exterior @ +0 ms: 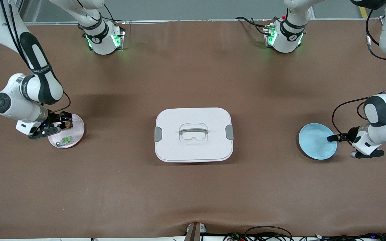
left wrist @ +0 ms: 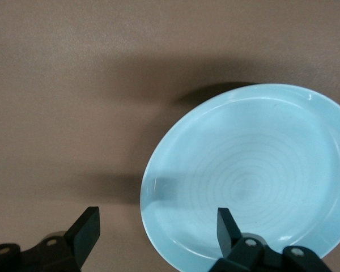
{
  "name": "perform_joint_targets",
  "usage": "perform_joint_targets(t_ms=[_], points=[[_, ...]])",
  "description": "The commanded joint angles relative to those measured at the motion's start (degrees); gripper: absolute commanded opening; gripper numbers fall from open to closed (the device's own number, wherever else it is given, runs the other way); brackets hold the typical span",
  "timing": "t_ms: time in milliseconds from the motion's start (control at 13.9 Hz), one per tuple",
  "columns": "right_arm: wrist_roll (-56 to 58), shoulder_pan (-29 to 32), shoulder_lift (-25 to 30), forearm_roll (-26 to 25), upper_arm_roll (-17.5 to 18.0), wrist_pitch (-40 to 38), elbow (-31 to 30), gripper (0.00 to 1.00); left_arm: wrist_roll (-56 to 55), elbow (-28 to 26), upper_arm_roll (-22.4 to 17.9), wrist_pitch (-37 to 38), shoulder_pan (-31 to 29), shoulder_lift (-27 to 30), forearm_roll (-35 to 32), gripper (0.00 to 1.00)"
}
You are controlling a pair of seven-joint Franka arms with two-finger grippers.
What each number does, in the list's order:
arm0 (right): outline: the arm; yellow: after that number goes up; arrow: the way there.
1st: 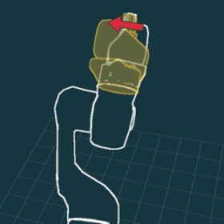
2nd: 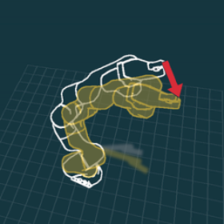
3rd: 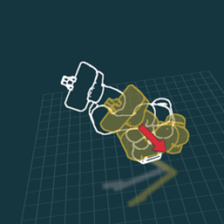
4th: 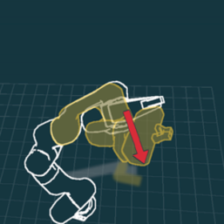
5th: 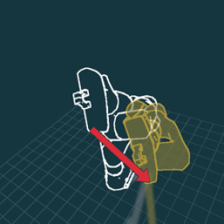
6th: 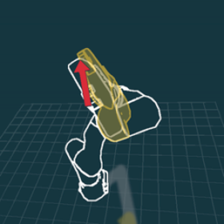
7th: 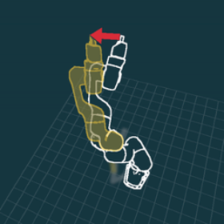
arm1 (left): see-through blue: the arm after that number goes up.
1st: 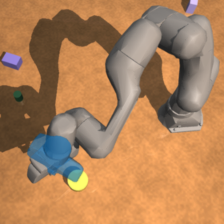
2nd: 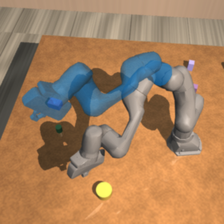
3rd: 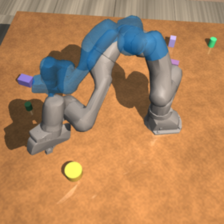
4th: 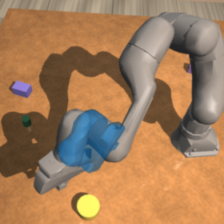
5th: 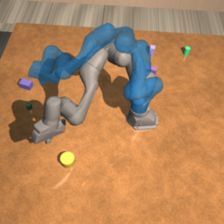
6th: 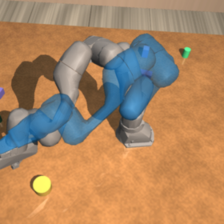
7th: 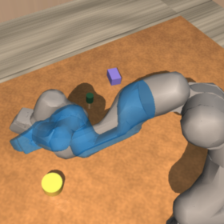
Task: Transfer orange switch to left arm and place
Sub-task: 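Lower the right gripper and grasp the black-orange switch on the white plate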
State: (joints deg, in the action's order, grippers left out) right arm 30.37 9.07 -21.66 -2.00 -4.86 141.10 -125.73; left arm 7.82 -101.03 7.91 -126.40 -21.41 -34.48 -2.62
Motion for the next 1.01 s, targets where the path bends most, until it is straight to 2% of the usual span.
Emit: perform_joint_targets(t_ms=[0, 433, 649, 938], points=[[2.06, 0.42, -1.28, 0.33, 0.38, 2.77, -0.04, 1.0, -0.26, -0.75, 1.22, 1.58, 0.06, 3.1, 0.95, 0.92], [2.15, 0.42, -2.86, 0.33, 0.38, 4.53, -0.13, 1.0, -1.41, -0.39, 6.5, 5.2, -0.03, 8.46, 0.95, 0.92], [2.15, 0.42, -2.86, 0.33, 0.29, 4.18, -0.22, 1.0, -1.31, -0.39, 8.79, 5.46, -0.29, 10.39, 0.95, 1.0], [2.15, 0.69, -3.04, 0.33, 0.29, 4.0, -0.22, 1.0, -1.67, -0.22, 11.33, 9.66, -0.29, 13.64, 1.12, 1.0]])
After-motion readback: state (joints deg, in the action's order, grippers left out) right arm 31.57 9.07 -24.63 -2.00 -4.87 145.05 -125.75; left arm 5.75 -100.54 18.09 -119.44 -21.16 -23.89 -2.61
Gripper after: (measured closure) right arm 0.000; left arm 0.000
